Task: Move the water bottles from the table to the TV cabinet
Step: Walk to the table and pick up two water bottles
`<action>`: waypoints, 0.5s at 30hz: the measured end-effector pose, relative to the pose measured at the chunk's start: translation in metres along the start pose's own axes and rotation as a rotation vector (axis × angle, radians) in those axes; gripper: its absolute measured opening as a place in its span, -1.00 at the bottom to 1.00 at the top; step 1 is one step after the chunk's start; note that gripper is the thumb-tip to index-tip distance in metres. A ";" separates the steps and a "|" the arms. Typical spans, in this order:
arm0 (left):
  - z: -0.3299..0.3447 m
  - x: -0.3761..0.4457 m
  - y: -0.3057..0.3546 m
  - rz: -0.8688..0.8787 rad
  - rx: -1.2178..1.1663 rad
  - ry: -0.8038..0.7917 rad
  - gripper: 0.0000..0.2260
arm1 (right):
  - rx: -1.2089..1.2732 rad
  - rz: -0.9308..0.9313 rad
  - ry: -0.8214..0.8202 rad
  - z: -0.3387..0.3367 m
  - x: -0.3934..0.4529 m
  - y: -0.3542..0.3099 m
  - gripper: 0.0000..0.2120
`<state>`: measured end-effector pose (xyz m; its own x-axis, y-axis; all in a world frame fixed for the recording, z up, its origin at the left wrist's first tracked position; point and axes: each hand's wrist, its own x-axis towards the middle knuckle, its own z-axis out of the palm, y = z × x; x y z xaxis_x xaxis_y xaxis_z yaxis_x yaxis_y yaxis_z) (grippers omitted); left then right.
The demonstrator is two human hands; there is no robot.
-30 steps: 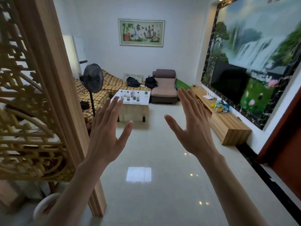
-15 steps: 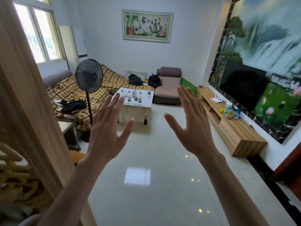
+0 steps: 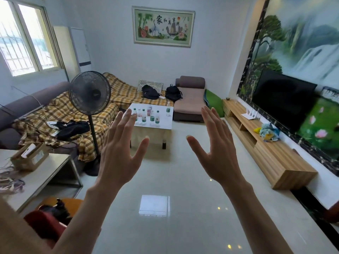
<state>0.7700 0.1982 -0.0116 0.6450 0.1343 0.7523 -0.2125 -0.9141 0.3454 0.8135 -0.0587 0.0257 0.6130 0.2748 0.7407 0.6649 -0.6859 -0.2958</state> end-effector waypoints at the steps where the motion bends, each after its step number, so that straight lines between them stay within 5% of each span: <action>1: 0.009 0.008 -0.006 0.007 -0.002 0.000 -0.35 | 0.001 -0.004 0.008 0.009 0.010 0.006 -0.28; 15: 0.201 0.159 -0.098 0.083 0.039 -0.050 -0.38 | -0.023 -0.030 0.047 0.151 0.161 0.165 -0.27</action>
<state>1.0410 0.2318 -0.0383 0.6621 0.0387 0.7484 -0.2390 -0.9356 0.2598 1.0862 -0.0258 0.0049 0.5717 0.2638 0.7769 0.6722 -0.6935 -0.2591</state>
